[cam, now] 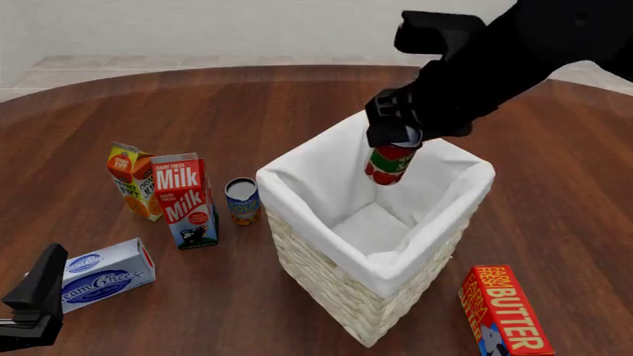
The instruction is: Pick up the tomato sauce, and put it in the basket.
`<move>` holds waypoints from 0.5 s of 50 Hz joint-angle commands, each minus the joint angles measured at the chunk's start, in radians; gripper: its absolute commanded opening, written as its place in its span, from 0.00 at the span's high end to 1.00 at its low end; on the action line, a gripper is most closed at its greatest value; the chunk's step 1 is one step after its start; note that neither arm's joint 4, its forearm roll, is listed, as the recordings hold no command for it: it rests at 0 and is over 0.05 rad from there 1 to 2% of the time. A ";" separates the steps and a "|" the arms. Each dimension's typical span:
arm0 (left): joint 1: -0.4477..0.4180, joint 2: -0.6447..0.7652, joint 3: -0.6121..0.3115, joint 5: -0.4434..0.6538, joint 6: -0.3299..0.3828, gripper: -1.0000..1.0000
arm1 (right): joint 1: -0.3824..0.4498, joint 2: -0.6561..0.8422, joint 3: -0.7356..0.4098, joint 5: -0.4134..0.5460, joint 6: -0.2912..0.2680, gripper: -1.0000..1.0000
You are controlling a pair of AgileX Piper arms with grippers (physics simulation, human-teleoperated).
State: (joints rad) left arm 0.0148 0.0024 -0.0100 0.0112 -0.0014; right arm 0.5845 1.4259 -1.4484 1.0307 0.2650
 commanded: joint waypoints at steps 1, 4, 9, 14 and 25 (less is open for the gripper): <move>-0.001 -0.001 0.001 -0.002 0.003 0.00 | 0.021 0.014 0.025 -0.022 0.021 1.00; -0.001 -0.001 0.001 -0.002 0.003 0.00 | 0.024 0.018 0.030 -0.025 0.019 1.00; -0.001 -0.001 0.001 -0.002 0.003 0.00 | 0.030 0.019 0.047 -0.033 0.018 1.00; -0.001 -0.001 0.001 -0.002 0.003 0.00 | 0.038 0.018 0.060 -0.037 0.021 1.00; -0.001 -0.001 0.001 -0.002 0.003 0.00 | 0.038 0.017 0.093 -0.056 0.021 1.00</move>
State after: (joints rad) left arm 0.0148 0.0024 -0.0100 0.0112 -0.0014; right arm 0.6194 1.4425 -1.3822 0.9938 0.2672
